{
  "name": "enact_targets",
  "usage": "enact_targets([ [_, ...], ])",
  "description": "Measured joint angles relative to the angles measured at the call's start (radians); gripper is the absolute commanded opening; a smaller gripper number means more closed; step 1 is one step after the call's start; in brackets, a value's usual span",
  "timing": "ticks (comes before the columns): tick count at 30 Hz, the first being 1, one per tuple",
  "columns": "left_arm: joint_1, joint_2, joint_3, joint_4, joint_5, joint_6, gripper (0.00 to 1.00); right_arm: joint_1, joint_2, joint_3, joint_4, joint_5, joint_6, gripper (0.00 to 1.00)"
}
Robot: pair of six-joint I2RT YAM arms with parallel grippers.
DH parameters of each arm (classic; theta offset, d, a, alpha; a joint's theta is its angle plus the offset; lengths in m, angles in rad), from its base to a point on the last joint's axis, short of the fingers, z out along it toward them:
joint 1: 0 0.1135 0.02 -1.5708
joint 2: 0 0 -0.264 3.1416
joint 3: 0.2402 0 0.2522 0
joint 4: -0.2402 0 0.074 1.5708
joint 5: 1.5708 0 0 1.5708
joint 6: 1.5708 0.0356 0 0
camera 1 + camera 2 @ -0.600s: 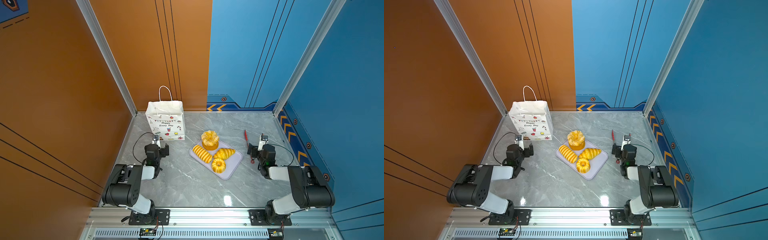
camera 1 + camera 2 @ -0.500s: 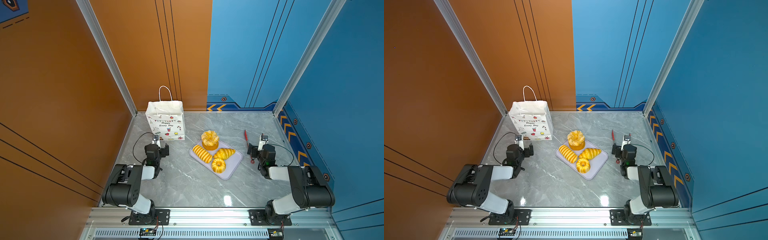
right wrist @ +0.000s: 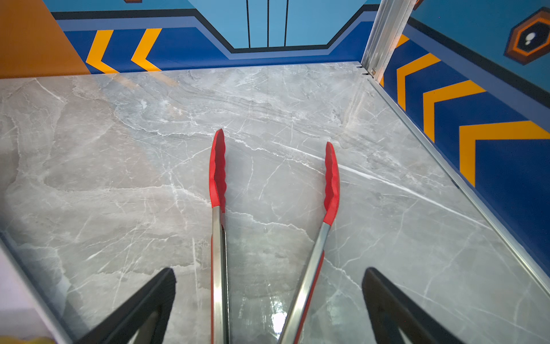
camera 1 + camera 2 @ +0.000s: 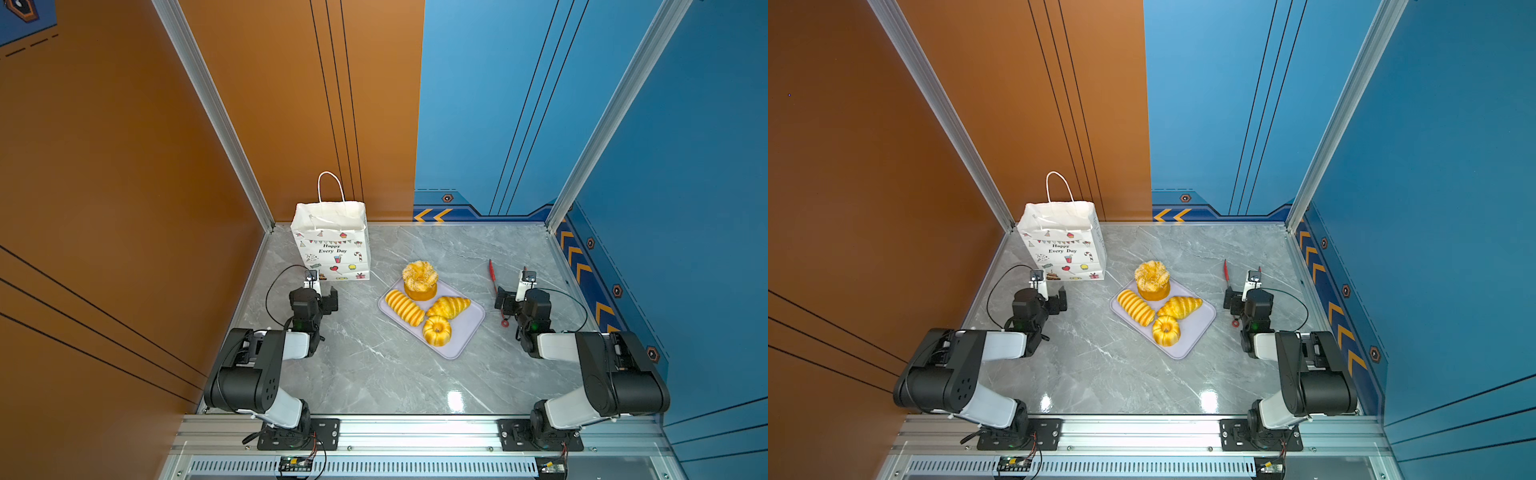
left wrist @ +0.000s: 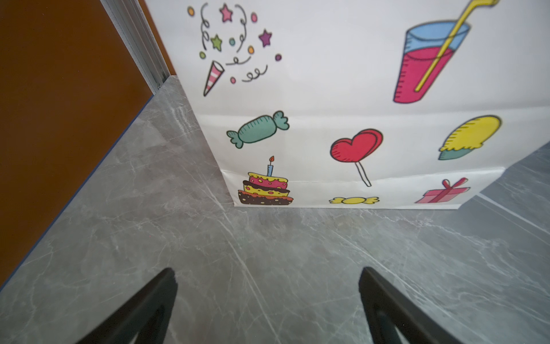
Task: Pack bread into a paper bag
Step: Pick up the paper bag from the center of the board.
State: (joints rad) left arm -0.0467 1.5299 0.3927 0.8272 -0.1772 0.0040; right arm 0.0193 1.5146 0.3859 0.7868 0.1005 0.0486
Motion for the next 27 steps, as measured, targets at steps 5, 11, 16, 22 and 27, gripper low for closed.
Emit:
enact_targets([
  [5, 0.000, 0.000, 0.000, 0.000, 0.000, 0.000, 0.99, 0.000, 0.000, 0.000, 0.000, 0.000, 0.000, 1.00],
  [11, 0.000, 0.000, 0.000, 0.000, -0.001, 0.000, 0.98, 0.000, 0.000, 0.000, 0.000, 0.000, 0.000, 1.00],
  [16, 0.002, 0.000, 0.000, 0.000, 0.003, 0.000, 0.98, 0.000, 0.000, 0.000, 0.000, 0.000, 0.000, 1.00],
  [22, -0.005, -0.001, 0.000, -0.001, -0.002, 0.004, 0.98, 0.000, 0.000, 0.000, 0.000, 0.000, 0.000, 1.00],
  [27, -0.108, -0.038, 0.118, -0.220, -0.179, 0.029, 0.98, 0.000, 0.000, 0.000, 0.000, 0.000, 0.000, 1.00],
])
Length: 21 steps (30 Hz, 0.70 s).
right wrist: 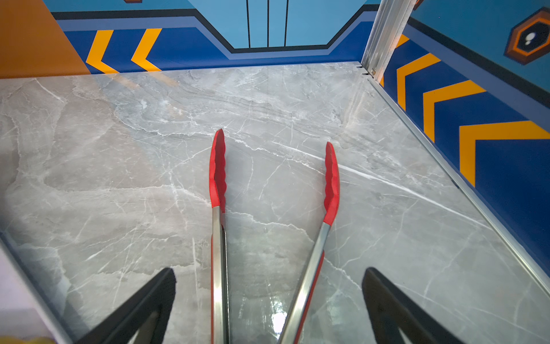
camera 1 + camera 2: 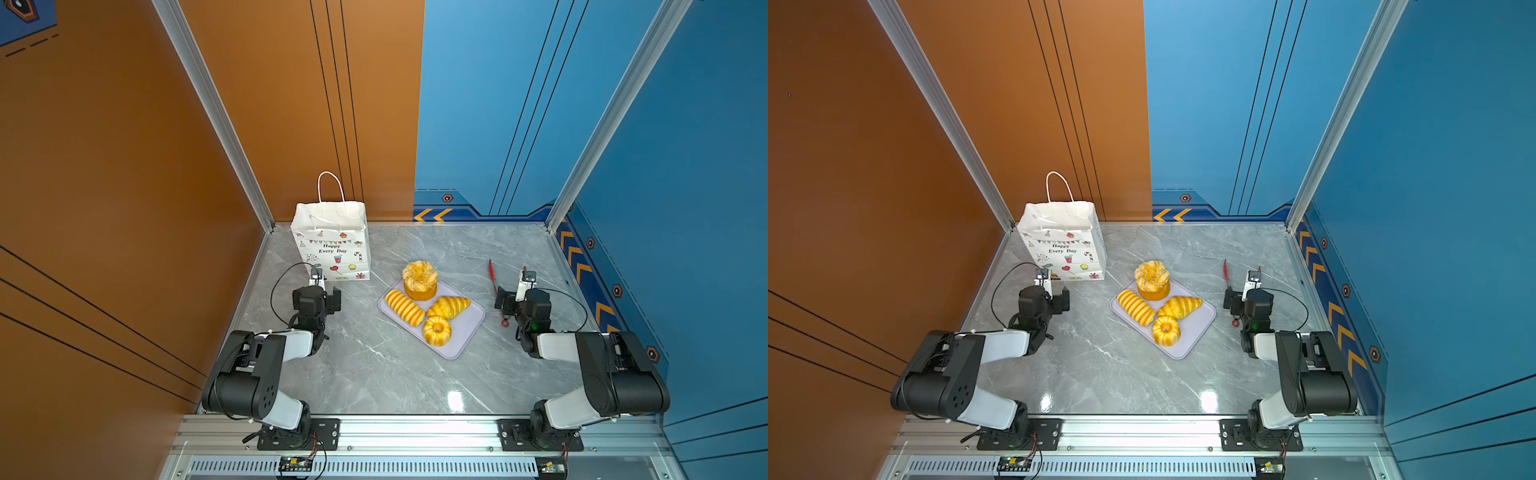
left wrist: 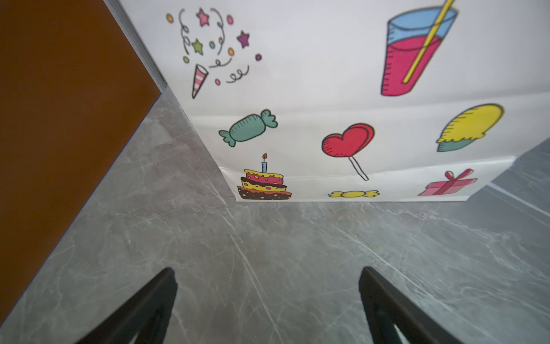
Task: Pack bread into a paper bag
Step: Pick up the paper bag from the center of the board.
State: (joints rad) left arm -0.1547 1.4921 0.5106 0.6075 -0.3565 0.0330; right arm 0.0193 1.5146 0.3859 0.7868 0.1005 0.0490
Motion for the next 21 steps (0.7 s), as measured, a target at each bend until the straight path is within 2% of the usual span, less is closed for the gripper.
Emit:
enact_targets([
  [3, -0.051, -0.032, 0.094, -0.086, -0.094, 0.006, 0.98, 0.000, 0.000, 0.000, 0.000, 0.000, 0.000, 1.00],
  [5, -0.065, -0.106, 0.108, -0.155, -0.143, -0.024, 0.98, 0.000, 0.000, 0.000, 0.000, 0.000, 0.000, 1.00],
  [7, -0.061, -0.196, 0.145, -0.285, -0.199, -0.090, 0.98, 0.000, 0.000, 0.000, 0.000, 0.000, 0.000, 1.00],
  [10, -0.042, -0.298, 0.293, -0.537, -0.244, -0.240, 0.98, 0.000, 0.000, 0.000, 0.000, 0.000, 0.000, 1.00],
  [14, -0.014, -0.410, 0.478, -0.752, -0.247, -0.399, 0.98, 0.000, 0.000, 0.000, 0.000, 0.000, 0.000, 1.00],
  [17, 0.000, -0.484, 0.541, -0.846, -0.220, -0.475, 0.98, 0.000, 0.000, 0.000, 0.000, 0.001, 0.000, 1.00],
  [21, 0.037, -0.502, 0.634, -0.927, -0.155, -0.569, 0.98, 0.000, 0.000, 0.000, 0.000, 0.001, 0.000, 1.00],
])
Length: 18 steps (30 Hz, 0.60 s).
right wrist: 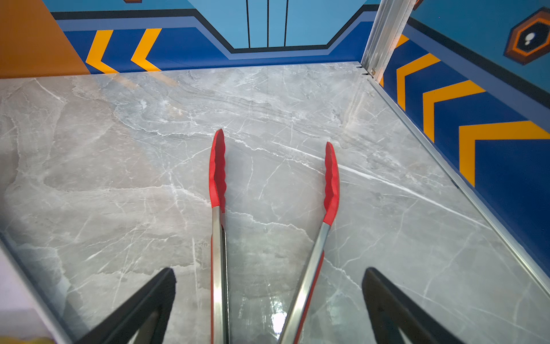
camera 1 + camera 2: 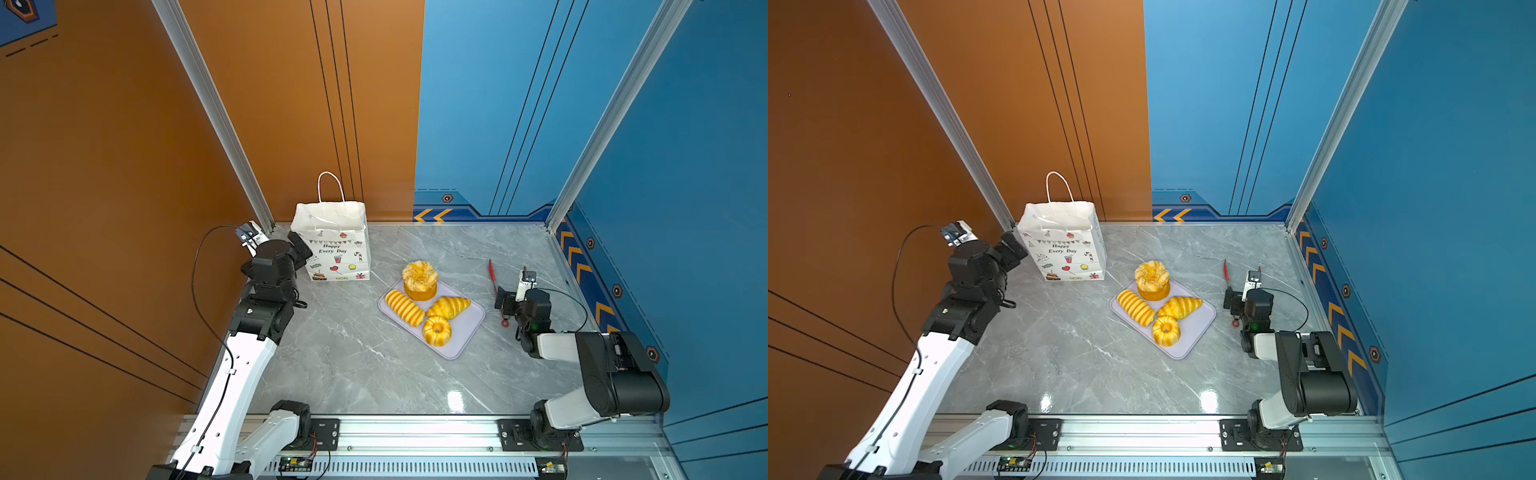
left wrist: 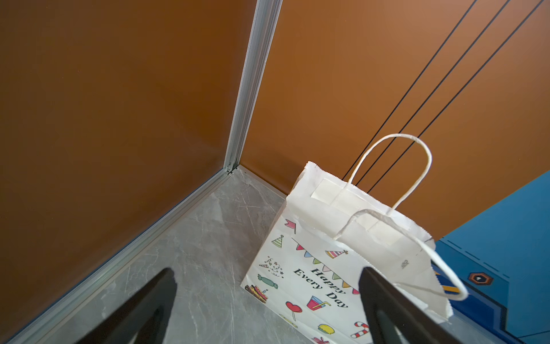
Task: Pack bread into a paper bag
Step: Pick up the paper bag from the center of the board.
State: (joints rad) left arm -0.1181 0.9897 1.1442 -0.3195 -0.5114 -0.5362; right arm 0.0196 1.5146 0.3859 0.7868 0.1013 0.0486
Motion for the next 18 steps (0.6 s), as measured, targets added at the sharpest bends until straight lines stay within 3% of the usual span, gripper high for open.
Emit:
enact_targets([
  [6, 0.090, 0.087, 0.148, -0.041, 0.172, -0.046, 0.98, 0.000, 0.000, 0.000, 0.000, 0.000, 0.000, 1.00],
  [12, 0.151, 0.175, 0.211, -0.102, 0.198, -0.141, 0.98, 0.000, 0.000, 0.000, 0.000, 0.000, 0.000, 1.00],
  [18, 0.218, 0.414, 0.584, -0.333, 0.210, -0.290, 0.98, 0.002, -0.001, 0.003, -0.007, 0.021, 0.003, 1.00],
])
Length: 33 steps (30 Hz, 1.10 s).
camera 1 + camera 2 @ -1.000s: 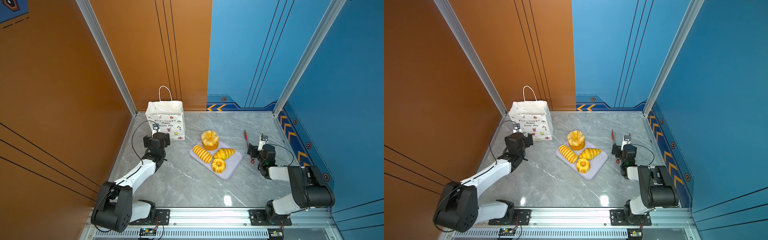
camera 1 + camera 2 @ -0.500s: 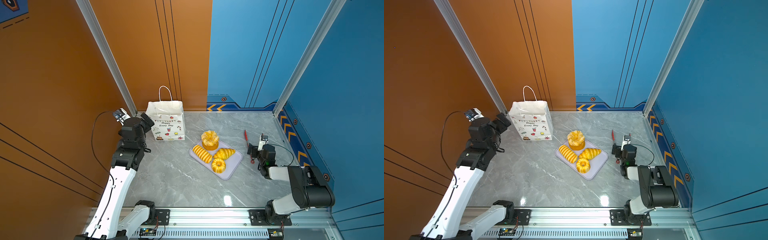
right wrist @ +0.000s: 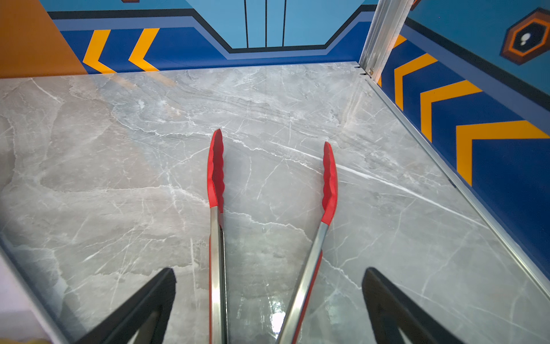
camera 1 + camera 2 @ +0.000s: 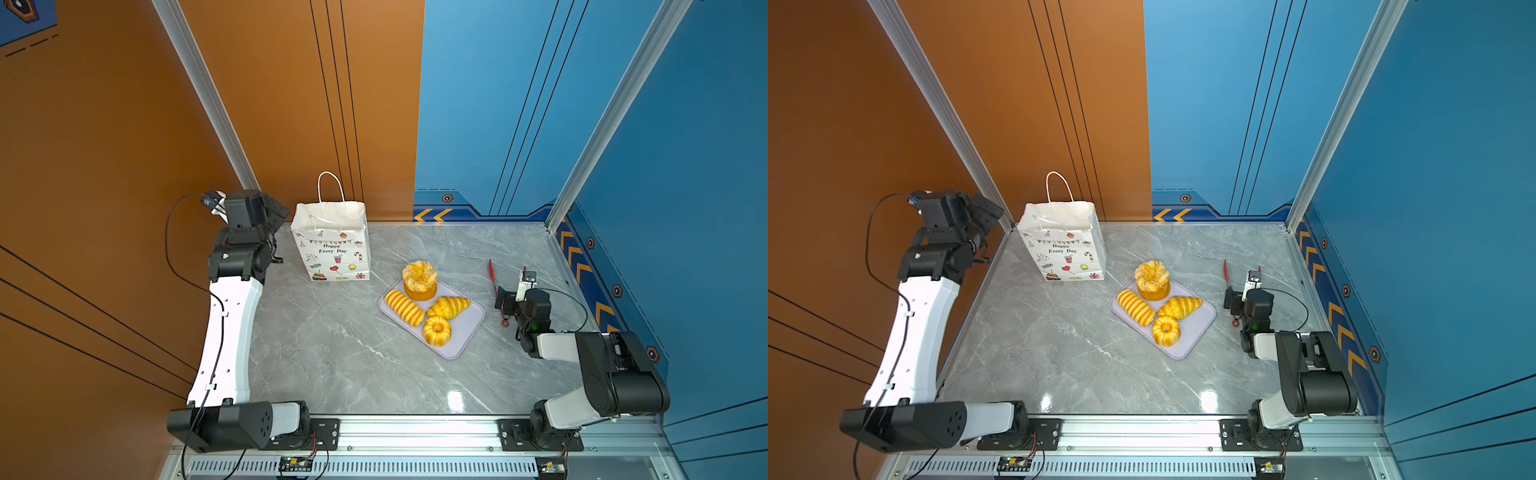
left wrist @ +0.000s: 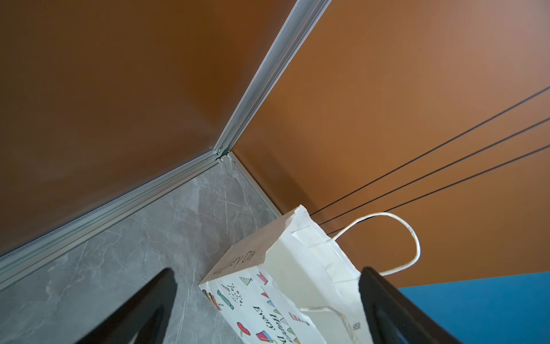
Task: Pack bread into a paper bag
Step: Pick up the paper bag from the center of the board.
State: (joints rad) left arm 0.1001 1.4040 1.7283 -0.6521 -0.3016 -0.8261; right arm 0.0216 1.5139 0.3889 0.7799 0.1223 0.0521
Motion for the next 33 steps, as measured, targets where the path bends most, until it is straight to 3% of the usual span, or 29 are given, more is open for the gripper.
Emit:
enact_targets([
  [9, 0.059, 0.306, 0.243, -0.191, 0.201, -0.137, 0.98, 0.013, -0.014, 0.312, -0.373, 0.067, 0.041, 1.00],
  [15, 0.061, 0.416, 0.270, -0.269, 0.346, -0.152, 0.93, 0.048, -0.093, 0.305, -0.512, 0.126, 0.060, 1.00],
  [22, 0.060, 0.426, 0.303, -0.319, 0.436, -0.140, 0.93, 0.066, -0.226, 0.314, -0.589, 0.154, 0.082, 1.00],
  [27, 0.061, 0.426, 0.303, -0.348, 0.487, -0.132, 0.85, 0.083, -0.234, 0.325, -0.625, 0.171, 0.091, 1.00],
  [31, 0.061, 0.427, 0.303, -0.380, 0.504, -0.114, 0.57, 0.098, -0.234, 0.332, -0.655, 0.171, 0.102, 1.00],
  [33, 0.061, 0.427, 0.304, -0.389, 0.509, -0.110, 0.53, 0.106, -0.234, 0.340, -0.668, 0.171, 0.103, 1.00],
])
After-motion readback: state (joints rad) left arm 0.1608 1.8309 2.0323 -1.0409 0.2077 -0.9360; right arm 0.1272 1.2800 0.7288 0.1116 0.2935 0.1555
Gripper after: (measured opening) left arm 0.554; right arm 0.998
